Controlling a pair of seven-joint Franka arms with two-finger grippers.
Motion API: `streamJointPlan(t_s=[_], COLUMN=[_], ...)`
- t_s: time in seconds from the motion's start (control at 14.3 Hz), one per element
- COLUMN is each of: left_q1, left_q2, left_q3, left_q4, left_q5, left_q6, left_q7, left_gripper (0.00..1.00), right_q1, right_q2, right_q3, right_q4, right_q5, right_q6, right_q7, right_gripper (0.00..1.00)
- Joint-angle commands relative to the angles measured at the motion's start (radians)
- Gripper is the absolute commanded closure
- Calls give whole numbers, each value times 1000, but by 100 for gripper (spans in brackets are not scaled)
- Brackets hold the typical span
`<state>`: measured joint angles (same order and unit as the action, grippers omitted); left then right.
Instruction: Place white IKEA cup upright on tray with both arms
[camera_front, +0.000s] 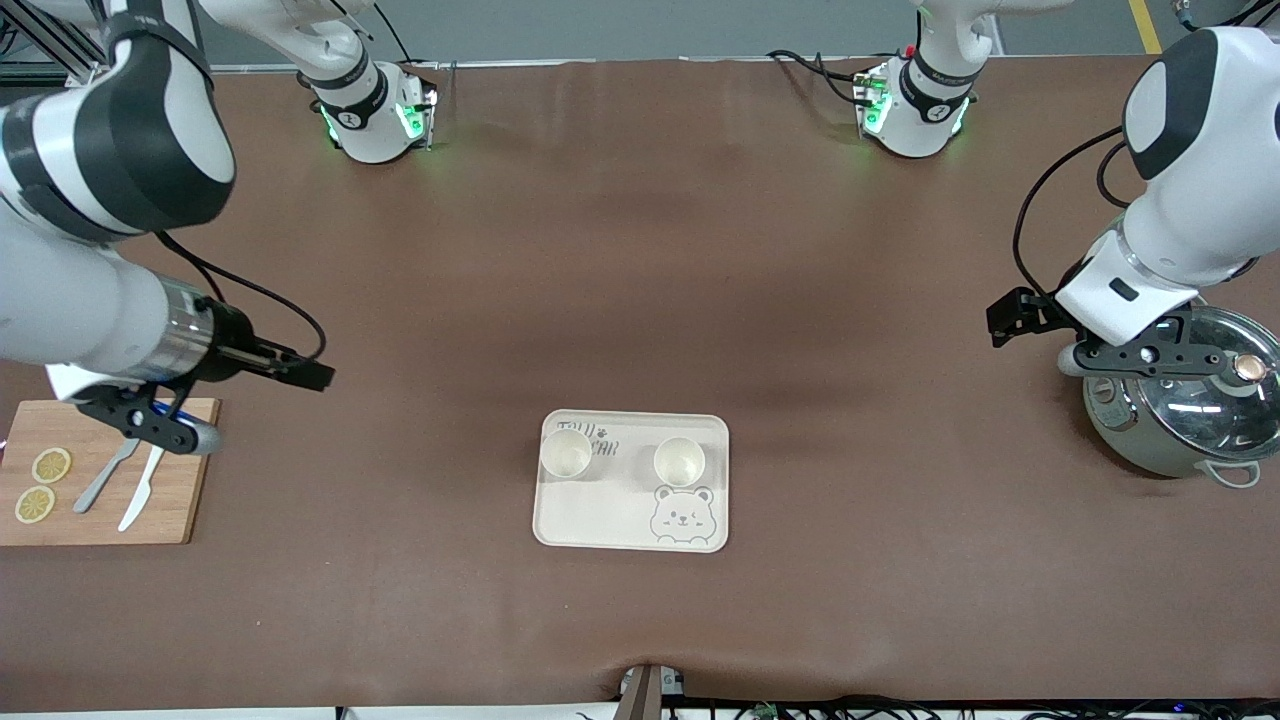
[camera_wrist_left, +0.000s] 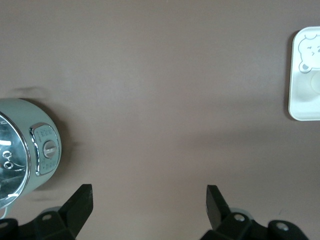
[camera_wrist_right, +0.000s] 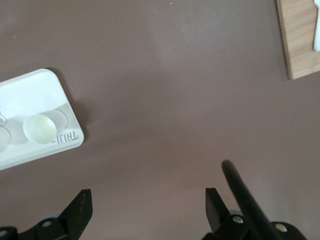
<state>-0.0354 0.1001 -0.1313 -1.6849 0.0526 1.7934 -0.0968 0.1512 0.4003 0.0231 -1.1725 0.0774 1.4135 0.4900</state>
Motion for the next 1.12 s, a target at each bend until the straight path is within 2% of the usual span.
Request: streamJointPlan(t_s=[0.0, 0.28, 0.49, 0.63, 0.84, 1.05], left_q1=[12, 29, 40, 58, 58, 60], left_q2=[-54, -103, -137, -154, -161, -161], left_q3=[-8, -8, -7, -7, -4, 1], left_q4=[-84, -136, -171, -180, -191, -193], left_q5=[-20, -39, -46, -50, -53, -57], left_q6=[10, 14, 14, 14, 14, 15], left_q7=[43, 69, 83, 112, 114, 120], left_gripper=[0, 0, 0, 0, 0, 0], right_q1=[-54, -134, -160, -159, -198, -229], right_q2=[-101, -217, -303, -349, -431, -448], right_q3=[17, 17, 15, 17, 15, 17], right_q4=[-96, -180, -251, -285, -364, -371], right_q5=[-18, -33, -44, -91, -96, -77], right_q6=[13, 16, 21, 19, 59, 51], right_q7=[-158, -405, -436, -439, -594, -648], right_gripper=[0, 0, 0, 0, 0, 0])
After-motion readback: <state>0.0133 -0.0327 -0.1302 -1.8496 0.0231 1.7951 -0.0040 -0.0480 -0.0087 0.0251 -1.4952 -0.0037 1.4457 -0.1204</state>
